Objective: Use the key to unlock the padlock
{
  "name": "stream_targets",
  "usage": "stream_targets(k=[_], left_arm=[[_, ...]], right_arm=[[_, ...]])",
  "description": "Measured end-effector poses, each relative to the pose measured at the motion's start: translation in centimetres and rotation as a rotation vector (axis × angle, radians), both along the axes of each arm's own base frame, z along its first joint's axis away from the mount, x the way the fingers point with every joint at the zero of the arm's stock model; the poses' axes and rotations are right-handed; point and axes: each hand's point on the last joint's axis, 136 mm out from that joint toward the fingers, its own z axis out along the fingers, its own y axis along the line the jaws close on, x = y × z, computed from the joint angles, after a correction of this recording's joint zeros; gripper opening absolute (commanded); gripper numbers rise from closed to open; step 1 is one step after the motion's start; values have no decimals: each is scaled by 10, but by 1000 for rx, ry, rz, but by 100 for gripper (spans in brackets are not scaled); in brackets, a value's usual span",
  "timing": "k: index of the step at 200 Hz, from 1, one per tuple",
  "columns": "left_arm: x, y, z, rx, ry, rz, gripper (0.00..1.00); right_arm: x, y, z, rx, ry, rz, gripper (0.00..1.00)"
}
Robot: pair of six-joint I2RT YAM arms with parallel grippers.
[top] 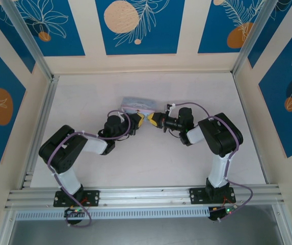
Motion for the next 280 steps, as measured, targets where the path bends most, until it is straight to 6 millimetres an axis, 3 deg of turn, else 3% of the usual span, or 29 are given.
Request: stream_targets(k=[280], left_arm=[[-14, -9, -9, 29, 23, -96, 0]], right_arm=[[-13, -4, -9, -46, 23, 36, 0]])
